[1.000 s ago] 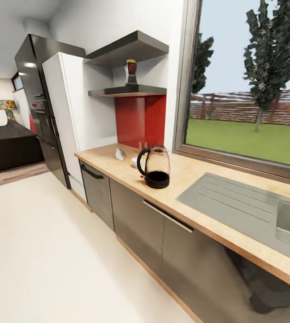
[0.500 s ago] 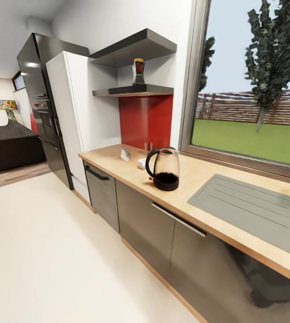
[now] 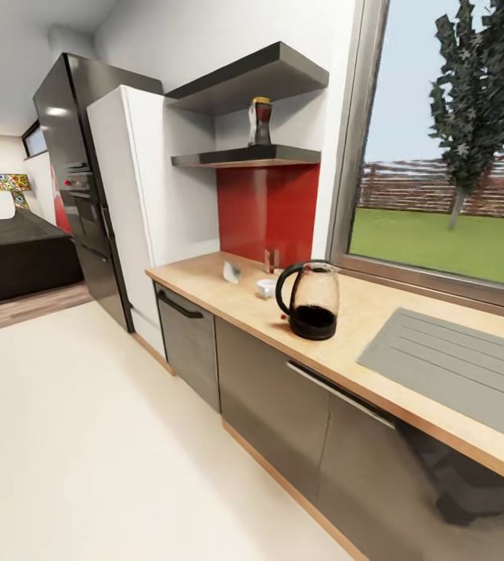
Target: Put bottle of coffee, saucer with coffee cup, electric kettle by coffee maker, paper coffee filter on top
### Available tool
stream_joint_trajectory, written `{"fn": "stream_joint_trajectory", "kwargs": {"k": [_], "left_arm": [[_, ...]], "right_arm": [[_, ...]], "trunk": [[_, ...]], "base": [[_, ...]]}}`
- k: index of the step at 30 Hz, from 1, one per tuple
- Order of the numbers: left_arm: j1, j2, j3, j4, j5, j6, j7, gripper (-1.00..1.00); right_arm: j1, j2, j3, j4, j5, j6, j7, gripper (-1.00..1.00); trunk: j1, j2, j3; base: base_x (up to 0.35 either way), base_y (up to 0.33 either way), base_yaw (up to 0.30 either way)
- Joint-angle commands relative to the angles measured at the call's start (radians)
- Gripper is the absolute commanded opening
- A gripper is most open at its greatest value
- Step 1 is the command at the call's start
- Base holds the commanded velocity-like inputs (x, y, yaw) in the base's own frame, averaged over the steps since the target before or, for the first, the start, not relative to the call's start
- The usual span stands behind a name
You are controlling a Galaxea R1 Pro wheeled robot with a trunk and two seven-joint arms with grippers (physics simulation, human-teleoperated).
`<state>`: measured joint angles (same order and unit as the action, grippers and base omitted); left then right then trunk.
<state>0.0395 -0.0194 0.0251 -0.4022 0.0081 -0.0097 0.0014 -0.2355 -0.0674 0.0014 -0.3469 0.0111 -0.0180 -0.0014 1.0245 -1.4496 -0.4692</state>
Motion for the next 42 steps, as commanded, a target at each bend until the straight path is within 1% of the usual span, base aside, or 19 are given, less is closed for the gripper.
{"fn": "stream_joint_trajectory", "kwargs": {"k": [1,23,28,42], "left_arm": [[0.0,-0.001,0.003,-0.001,0.001,-0.001,0.0,1.0],[0.0,-0.001,0.003,0.0,0.0,-0.001,0.001,1.0],[0.0,-0.001,0.003,0.0,0.0,-0.001,0.001,1.0],[0.0,-0.001,0.003,0.001,0.0,-0.001,0.001,1.0]], "right_arm": [[0.0,0.0,0.0,0.0,0.001,-0.002,0.0,1.0],[0.001,0.0,0.0,0.0,0.001,-0.002,0.001,1.0],[0.001,0.0,0.0,0.0,0.001,-0.002,0.001,1.0],[0.002,0.0,0.0,0.0,0.001,-0.002,0.002,1.0]], "trunk": [[0.0,0.0,-0.001],[0.0,0.0,-0.001],[0.0,0.0,-0.001],[0.0,0.0,-0.001]], "base": [[0.245,0.221,0.0],[0.242,0.213,-0.01],[0.128,0.108,-0.189],[0.007,0.006,-0.248]]}}
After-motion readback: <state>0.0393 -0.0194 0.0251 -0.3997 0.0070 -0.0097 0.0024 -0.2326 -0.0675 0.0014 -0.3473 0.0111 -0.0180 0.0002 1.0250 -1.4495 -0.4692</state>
